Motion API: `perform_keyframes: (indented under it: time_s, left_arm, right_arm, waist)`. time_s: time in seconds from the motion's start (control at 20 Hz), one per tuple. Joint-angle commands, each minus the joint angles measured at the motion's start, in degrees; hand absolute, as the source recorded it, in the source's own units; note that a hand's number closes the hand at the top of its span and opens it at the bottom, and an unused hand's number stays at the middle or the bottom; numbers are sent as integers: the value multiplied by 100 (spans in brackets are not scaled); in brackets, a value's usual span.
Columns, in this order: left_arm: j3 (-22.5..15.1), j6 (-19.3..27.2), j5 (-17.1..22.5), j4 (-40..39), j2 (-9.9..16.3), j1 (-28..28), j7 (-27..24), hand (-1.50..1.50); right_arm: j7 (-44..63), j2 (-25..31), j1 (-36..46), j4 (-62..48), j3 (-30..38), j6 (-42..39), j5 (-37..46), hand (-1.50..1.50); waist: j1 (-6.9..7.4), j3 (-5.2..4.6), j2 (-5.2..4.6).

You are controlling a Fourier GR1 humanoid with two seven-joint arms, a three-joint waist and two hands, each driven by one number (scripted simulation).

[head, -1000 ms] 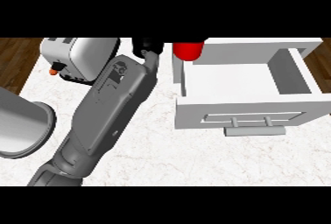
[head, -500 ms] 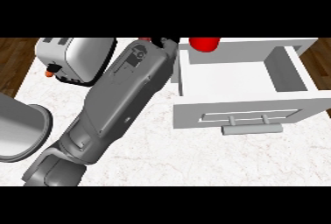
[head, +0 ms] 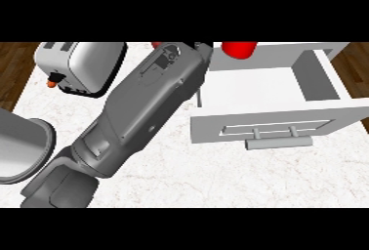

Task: Pick up the can, place it into the drawer and close the drawer

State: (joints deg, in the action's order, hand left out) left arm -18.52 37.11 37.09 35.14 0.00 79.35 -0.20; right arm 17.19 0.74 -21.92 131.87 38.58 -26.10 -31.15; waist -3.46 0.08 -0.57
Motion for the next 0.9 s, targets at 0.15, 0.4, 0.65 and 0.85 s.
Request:
perform_keyframes:
  time_s: [0.15, 0.4, 0.65, 0.85]
  left_arm:
    - [-558, 2, 684, -458, 0, -75, -313, 150]
    - [-718, -69, 717, -920, 0, 23, -526, 150]
    - [-1179, 345, 1075, -896, 0, 45, -450, -150]
    - [-1204, 615, 1248, -992, 0, 160, -647, -150]
  right_arm:
    - [211, 172, 385, 0, -125, 190, 67, -150]
    - [86, 340, 128, -223, 271, -65, -323, -150]
    - [122, 188, 222, -70, 36, -44, -111, -150]
    - [388, 305, 467, -39, -40, 236, -9, -150]
  waist:
    - [-107, 1, -49]
    - [-106, 3, -34]
    - [-212, 5, -53]
    - [-170, 0, -68]
